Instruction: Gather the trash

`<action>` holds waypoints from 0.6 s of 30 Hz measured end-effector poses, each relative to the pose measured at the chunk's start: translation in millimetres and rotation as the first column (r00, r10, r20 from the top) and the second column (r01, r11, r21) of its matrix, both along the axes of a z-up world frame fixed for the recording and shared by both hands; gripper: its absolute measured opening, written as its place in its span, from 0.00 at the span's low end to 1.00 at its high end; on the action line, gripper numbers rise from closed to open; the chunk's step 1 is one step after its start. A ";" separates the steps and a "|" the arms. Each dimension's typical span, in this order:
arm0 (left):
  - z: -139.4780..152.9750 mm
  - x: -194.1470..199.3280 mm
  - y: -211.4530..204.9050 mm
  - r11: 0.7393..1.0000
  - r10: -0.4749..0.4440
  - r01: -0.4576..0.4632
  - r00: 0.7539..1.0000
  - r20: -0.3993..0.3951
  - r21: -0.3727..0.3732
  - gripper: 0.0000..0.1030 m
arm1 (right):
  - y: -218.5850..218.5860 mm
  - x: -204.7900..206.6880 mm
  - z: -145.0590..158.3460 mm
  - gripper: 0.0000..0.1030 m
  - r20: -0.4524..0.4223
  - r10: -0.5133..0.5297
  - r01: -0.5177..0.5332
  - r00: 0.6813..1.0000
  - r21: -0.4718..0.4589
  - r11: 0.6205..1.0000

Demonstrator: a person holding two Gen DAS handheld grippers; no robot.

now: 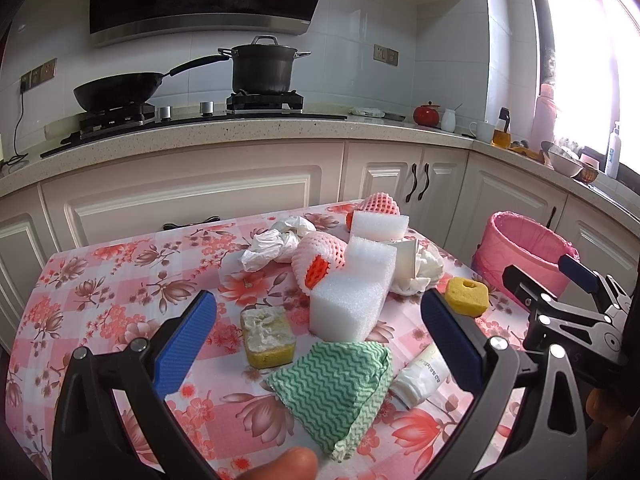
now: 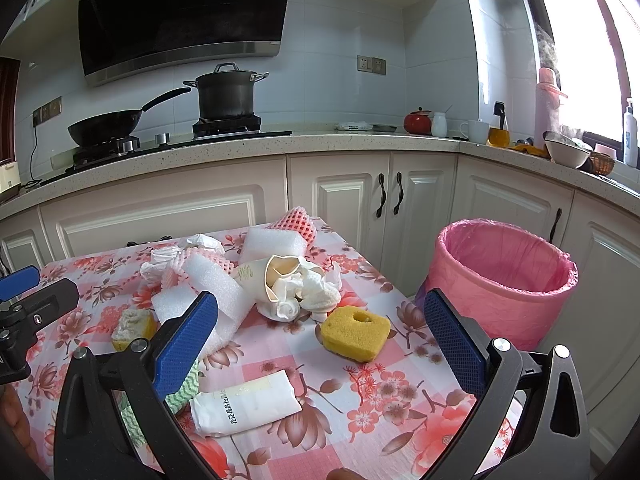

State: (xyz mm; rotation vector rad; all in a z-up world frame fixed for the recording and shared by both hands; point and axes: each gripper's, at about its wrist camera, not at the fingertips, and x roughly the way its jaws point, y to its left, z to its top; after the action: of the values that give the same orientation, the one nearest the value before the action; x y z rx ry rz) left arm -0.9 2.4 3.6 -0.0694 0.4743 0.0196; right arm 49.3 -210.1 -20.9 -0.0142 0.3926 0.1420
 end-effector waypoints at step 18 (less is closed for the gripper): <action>-3.6 -0.2 4.3 1.000 0.005 -0.005 1.000 -0.009 -0.002 0.96 | 0.3 1.6 -4.5 0.94 -0.013 -0.008 0.008 1.000 -0.010 1.000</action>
State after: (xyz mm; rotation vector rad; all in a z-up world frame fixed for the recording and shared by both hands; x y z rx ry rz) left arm -1.1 6.7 0.0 -0.0721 0.4837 0.0242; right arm 50.9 -209.7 -25.5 -0.0210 0.4060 0.1323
